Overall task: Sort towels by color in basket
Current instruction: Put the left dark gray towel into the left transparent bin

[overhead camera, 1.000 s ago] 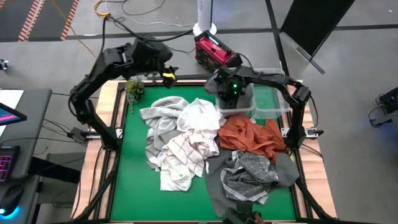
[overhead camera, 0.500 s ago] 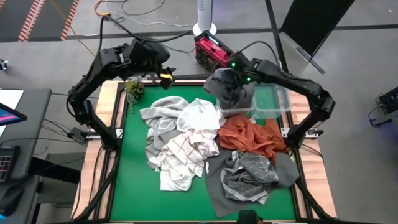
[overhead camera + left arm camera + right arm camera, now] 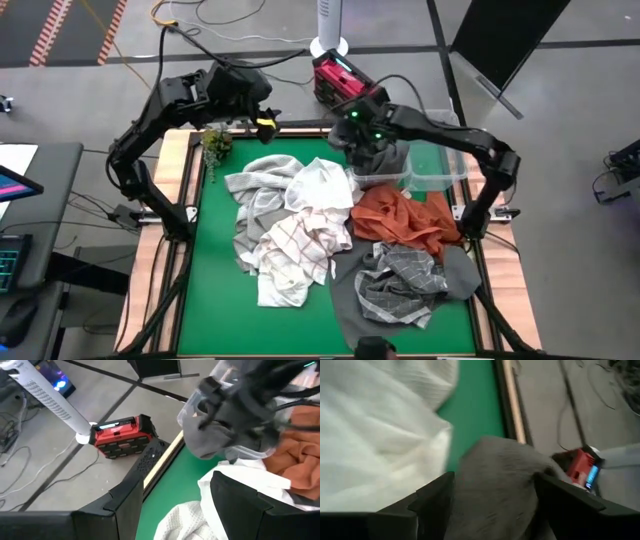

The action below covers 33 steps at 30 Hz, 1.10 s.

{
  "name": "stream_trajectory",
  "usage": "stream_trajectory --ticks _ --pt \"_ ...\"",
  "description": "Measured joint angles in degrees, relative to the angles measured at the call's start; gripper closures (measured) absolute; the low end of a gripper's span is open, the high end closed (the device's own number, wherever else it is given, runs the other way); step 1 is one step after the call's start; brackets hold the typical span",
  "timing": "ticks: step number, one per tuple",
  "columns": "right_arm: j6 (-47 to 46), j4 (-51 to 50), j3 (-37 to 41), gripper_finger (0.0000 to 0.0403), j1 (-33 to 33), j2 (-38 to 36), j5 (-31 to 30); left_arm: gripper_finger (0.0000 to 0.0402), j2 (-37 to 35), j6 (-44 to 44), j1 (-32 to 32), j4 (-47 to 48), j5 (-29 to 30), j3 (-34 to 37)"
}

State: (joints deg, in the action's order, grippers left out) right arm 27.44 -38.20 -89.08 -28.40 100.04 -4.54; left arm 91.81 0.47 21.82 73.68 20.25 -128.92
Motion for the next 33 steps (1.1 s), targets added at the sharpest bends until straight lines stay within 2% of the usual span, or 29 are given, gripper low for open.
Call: stream_trajectory --ticks 3,6,9,13,14,19,24,28,30,33 --pt "0.00 2.73 0.01 0.0108 -0.30 1.98 -3.07 0.0182 0.00 0.10 0.00 0.39 -0.42 0.00" --pt "0.88 2.80 0.01 0.0150 -0.24 2.41 -4.63 0.0182 0.00 0.71 0.00 0.77 -0.51 0.00" --pt "1.33 1.98 -0.02 0.0228 -0.20 2.41 -4.63 0.0182 0.00 0.24 0.00 1.01 -0.51 0.02" --pt "-0.02 0.64 -0.02 0.0366 -0.38 1.64 -4.61 0.0182 0.00 -1.45 0.00 1.01 -0.48 0.02" --pt "-0.44 0.20 -0.02 0.0380 -0.46 1.02 -4.61 0.0182 0.00 -1.86 0.02 0.94 -0.48 0.02" --pt "-4.04 -3.12 -0.02 0.0383 -0.58 -5.19 -6.04 0.0182 -0.04 -2.74 0.00 -1.58 -0.46 0.02" --pt "-8.18 -15.60 -0.21 0.0385 -3.83 -12.37 -6.28 0.0182 -0.61 -2.52 -0.48 -5.48 -0.46 0.04" --pt "-15.52 -29.14 0.52 0.0385 -8.60 -13.24 -4.26 0.0182 -0.31 -3.00 -1.14 -11.68 -0.64 0.60" --pt "-15.62 -30.57 2.09 0.0385 -10.24 -13.07 -2.99 0.0182 -0.01 -3.33 -1.48 -15.38 -2.07 1.68" --pt "-12.88 -27.31 4.51 0.0385 -10.27 -11.67 -1.65 0.0182 0.07 -5.35 -1.89 -21.34 -3.58 5.73"
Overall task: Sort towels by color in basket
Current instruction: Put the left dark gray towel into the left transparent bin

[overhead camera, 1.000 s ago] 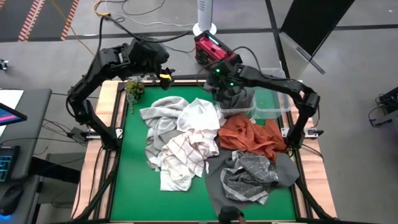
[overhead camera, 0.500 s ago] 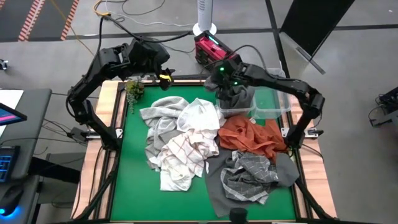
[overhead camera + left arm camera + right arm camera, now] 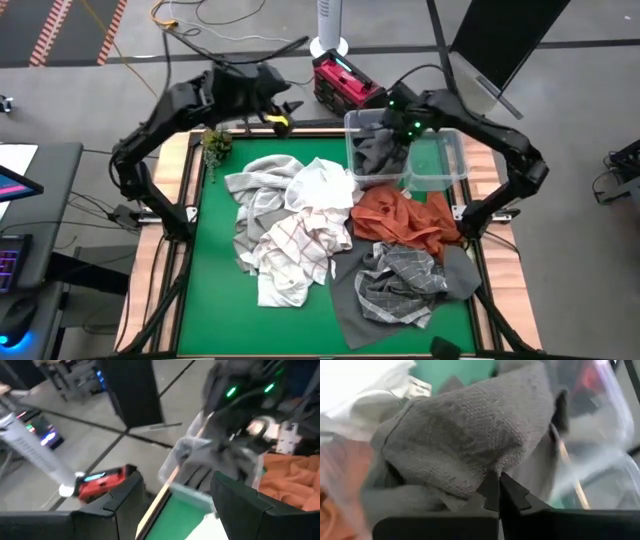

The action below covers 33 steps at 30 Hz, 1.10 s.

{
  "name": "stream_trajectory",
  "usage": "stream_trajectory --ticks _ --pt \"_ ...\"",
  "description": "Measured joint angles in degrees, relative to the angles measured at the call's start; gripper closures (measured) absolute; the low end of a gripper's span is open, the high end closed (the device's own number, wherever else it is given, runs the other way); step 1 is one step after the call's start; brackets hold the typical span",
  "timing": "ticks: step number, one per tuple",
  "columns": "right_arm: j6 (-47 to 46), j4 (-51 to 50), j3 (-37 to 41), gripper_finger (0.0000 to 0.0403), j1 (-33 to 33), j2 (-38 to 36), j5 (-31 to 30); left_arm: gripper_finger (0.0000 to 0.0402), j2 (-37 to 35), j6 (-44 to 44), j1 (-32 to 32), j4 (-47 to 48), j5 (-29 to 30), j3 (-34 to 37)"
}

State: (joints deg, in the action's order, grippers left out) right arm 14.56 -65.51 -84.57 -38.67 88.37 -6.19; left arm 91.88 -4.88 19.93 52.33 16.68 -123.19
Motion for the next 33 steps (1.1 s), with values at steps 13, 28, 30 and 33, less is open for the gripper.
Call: stream_trajectory --ticks 13,28,30,33 --pt "10.79 22.08 11.10 0.0381 -0.90 13.36 7.20 0.0182 -0.15 -2.17 -4.59 -4.50 1.55 7.23" --pt "10.12 11.58 4.40 0.0278 -1.63 8.75 6.14 0.0182 -6.76 -1.21 -5.15 -4.08 6.18 7.23" --pt "8.99 10.38 3.37 0.0247 -1.62 6.31 6.14 0.0182 -7.72 -1.30 -5.14 -3.98 6.66 7.23" --pt "6.79 4.20 1.03 0.0199 -1.59 3.25 6.03 0.0182 -9.11 -1.30 -5.13 -3.48 7.86 7.23"
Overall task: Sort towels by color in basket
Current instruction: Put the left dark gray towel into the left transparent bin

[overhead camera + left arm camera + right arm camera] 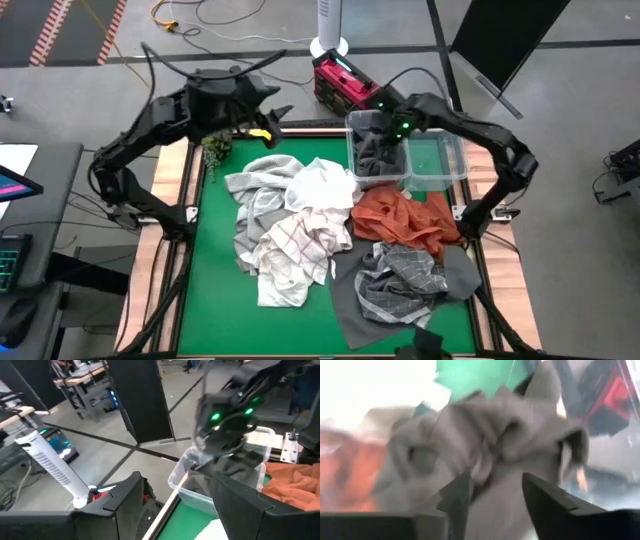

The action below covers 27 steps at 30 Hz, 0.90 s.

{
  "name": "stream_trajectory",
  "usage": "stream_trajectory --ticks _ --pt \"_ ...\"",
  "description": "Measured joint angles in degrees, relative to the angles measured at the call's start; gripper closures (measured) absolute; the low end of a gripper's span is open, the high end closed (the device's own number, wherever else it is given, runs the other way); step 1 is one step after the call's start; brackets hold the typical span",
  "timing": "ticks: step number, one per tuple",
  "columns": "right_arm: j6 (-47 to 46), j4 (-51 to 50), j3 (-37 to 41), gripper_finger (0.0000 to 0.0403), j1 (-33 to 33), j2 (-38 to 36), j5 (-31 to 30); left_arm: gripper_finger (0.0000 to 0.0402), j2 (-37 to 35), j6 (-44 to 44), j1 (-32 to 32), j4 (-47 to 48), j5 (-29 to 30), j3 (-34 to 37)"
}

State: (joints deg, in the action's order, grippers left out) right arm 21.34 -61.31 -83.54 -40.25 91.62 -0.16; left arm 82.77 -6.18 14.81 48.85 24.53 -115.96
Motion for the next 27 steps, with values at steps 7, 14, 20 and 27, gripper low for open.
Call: stream_trajectory --ticks 7,14,20,27 --pt "6.78 -12.35 -2.23 0.0167 3.71 -3.02 -1.31 0.0182 -2.30 1.11 0.02 2.79 2.86 0.00" --pt "14.04 -7.15 -2.22 0.0211 4.02 5.40 -1.57 0.0182 -2.32 1.07 0.02 3.47 3.06 0.00" --pt "13.24 -0.50 -2.15 0.0244 0.59 18.07 -1.53 0.0182 -3.90 3.45 0.02 7.85 3.35 -0.02" --pt "9.26 5.37 -2.15 0.0293 -0.34 22.35 -1.53 0.0182 -6.82 5.59 0.02 9.53 3.74 -0.02"
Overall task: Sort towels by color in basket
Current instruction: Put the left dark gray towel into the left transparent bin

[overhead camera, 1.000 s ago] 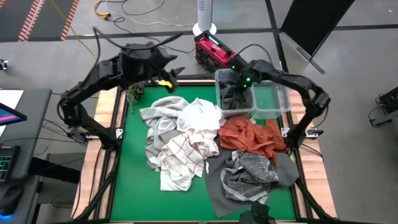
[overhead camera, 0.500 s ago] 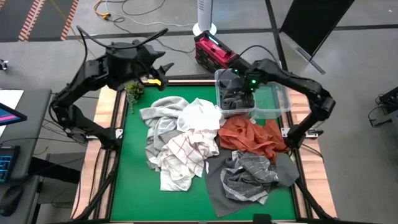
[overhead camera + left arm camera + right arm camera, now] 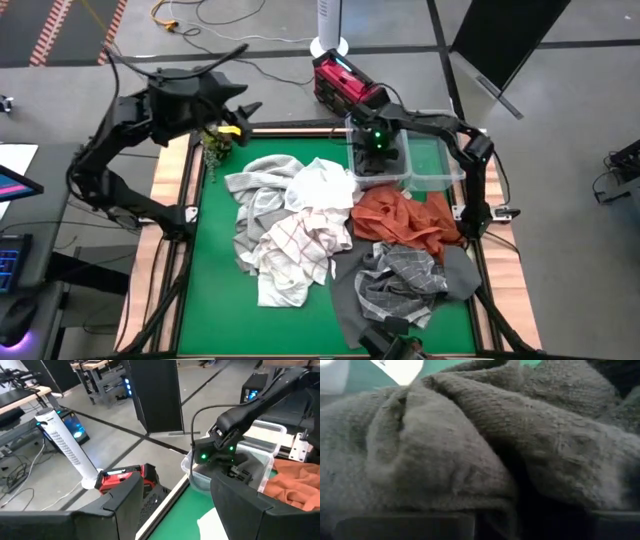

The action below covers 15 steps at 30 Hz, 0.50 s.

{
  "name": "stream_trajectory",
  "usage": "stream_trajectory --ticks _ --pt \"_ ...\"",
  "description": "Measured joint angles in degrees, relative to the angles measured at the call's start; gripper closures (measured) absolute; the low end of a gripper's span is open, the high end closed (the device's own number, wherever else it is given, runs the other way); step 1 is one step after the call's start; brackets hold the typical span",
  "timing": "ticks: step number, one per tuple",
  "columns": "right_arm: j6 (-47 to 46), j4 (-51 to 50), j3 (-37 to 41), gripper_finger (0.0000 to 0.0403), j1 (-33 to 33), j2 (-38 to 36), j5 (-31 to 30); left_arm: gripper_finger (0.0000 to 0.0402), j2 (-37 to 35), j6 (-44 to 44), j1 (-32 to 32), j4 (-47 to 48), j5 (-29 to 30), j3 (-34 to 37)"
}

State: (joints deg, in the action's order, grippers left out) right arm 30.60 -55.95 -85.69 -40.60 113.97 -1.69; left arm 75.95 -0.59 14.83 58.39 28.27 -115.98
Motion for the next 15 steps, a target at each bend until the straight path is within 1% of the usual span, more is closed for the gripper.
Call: stream_trajectory --ticks 4,6,11,15 --pt "-0.72 -2.09 0.00 0.0304 0.46 -4.35 -0.03 0.0182 -0.33 1.46 0.00 2.46 -0.06 -0.02" --pt "-1.96 -3.73 0.00 0.0305 0.51 -8.04 -0.09 0.0182 0.00 1.67 0.10 3.68 -0.09 -0.02" --pt "-8.51 -5.48 -0.02 0.0305 1.15 -18.50 0.06 0.0182 1.93 1.78 0.13 3.77 -0.03 -0.02" --pt "-12.04 -7.91 -0.07 0.0292 3.69 -24.78 2.83 0.0182 3.89 0.96 0.13 3.63 0.55 -0.02"
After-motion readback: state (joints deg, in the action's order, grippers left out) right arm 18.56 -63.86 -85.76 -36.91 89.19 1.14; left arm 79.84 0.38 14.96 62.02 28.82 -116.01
